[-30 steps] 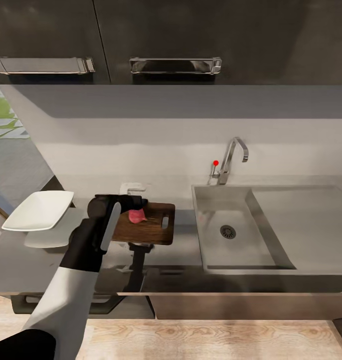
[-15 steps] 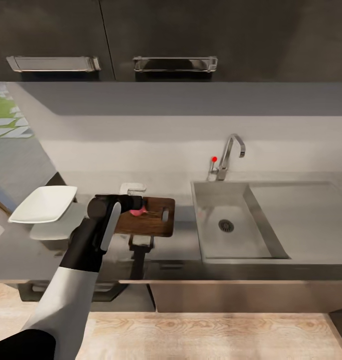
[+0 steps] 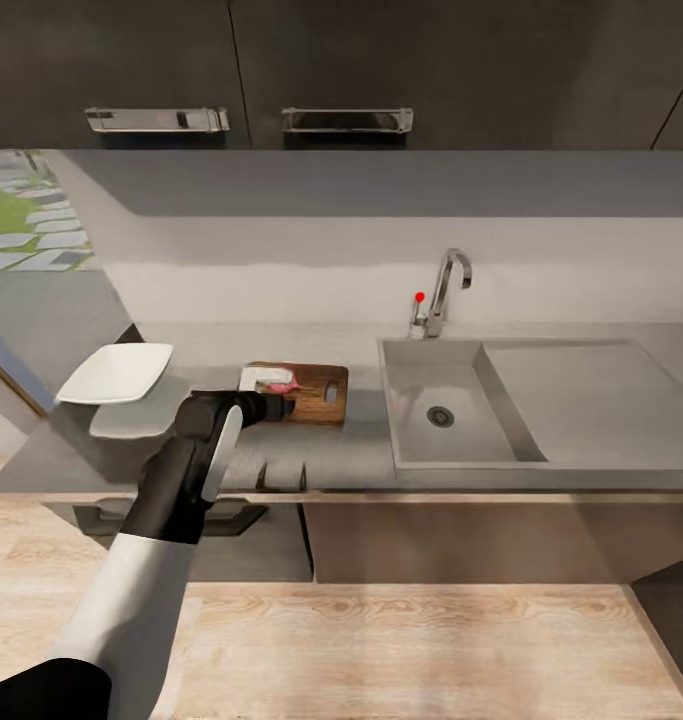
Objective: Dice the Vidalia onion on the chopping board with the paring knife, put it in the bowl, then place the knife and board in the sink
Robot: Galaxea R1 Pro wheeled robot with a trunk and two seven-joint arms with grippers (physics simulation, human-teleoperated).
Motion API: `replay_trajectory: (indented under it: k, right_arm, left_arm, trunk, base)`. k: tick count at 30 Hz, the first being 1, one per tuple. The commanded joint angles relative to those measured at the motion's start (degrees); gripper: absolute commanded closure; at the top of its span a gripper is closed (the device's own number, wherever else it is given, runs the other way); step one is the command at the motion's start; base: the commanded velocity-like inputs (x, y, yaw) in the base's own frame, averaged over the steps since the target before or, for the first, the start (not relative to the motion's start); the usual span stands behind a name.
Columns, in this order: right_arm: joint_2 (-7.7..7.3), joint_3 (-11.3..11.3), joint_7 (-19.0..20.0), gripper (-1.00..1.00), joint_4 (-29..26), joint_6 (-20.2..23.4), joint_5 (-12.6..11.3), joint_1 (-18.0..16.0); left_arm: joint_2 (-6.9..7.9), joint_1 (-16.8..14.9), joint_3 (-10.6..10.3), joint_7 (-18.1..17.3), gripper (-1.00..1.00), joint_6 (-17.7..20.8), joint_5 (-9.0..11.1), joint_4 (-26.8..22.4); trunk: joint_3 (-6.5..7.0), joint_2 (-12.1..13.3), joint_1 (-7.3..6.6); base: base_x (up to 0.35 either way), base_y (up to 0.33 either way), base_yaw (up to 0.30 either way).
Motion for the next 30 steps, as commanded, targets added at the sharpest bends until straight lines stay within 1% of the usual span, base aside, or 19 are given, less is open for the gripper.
replay_trajectory:
  k: [1,15,19,30]
  right_arm:
    - [-0.03,0.18,-0.17,-1.0,-0.1,-0.08,-0.35,0.03]
    - [-0.03,0.18,-0.17,-1.0,-0.11,-0.08,-0.35,0.02]
    - [-0.03,0.18,-0.17,-1.0,-0.11,-0.08,-0.35,0.02]
    - [-0.11,0.1,-0.17,-1.0,-0.12,-0.08,-0.35,0.02]
  left_arm:
    - [0.01,-0.05,-0.05,0.42,-1.0,0.24,0.42,-0.01]
    - [0.01,-0.05,-0.05,0.42,-1.0,0.24,0.42,-0.04]
    - [0.01,-0.05,-0.05,0.42,-1.0,0.24,0.42,-0.65]
    - [0.02,0.1,-0.05,0.42,-1.0,0.17,0.35,-2.7]
  trunk:
    - [-0.1,-0.12,0.0]
    - [-0.1,-0.12,0.0]
    - [-0.1,-0.12,0.0]
    - [-0.1,-0.12,0.0]
  base:
    - [-0.336,0.0,0.0]
    - [-0.329,0.0,0.0]
    - [-0.097,0.0,0.0]
    - [-0.007,0.0,0.0]
